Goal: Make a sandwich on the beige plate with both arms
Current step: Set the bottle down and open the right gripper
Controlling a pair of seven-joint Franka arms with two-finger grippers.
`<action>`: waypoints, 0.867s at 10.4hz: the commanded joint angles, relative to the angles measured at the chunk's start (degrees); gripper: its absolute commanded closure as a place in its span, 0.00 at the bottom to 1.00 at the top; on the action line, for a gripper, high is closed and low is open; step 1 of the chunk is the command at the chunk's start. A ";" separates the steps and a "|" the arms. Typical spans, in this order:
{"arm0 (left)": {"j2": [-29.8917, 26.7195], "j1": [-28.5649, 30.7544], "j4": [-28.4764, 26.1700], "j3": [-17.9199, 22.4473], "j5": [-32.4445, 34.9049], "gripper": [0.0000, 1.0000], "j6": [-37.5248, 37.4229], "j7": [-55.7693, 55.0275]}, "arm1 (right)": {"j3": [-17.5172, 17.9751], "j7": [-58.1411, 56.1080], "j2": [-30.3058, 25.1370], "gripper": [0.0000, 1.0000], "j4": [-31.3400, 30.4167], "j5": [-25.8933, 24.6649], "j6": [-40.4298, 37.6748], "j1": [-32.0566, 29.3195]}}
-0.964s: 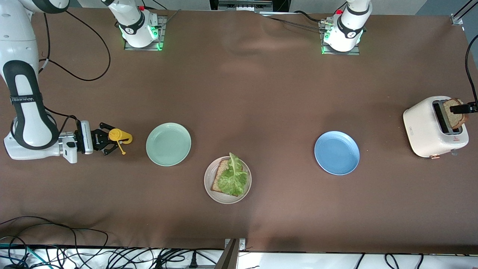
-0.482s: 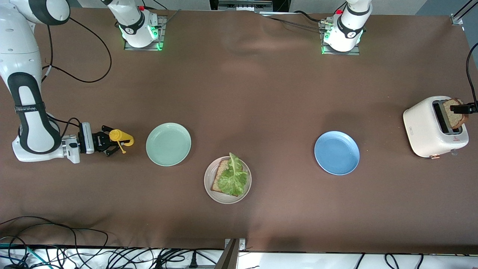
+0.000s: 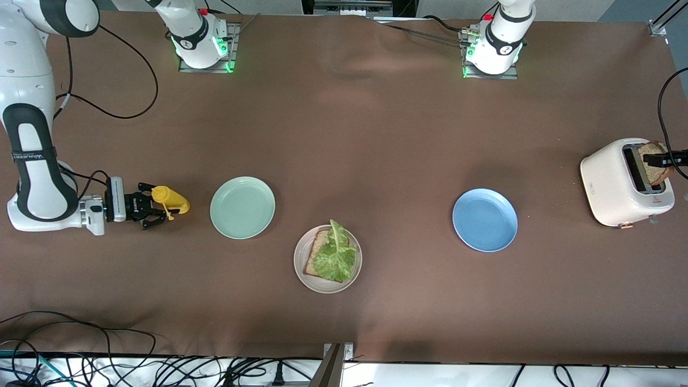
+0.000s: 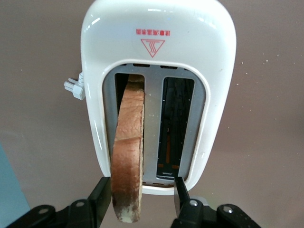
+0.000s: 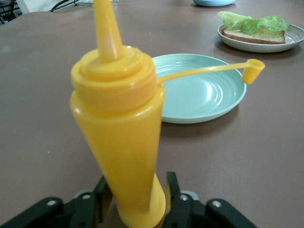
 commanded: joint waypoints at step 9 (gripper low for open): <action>-4.24 -0.03 2.36 -2.29 2.12 1.00 -3.69 4.50 | -4.20 8.13 -13.86 0.00 1.52 -9.90 0.13 0.66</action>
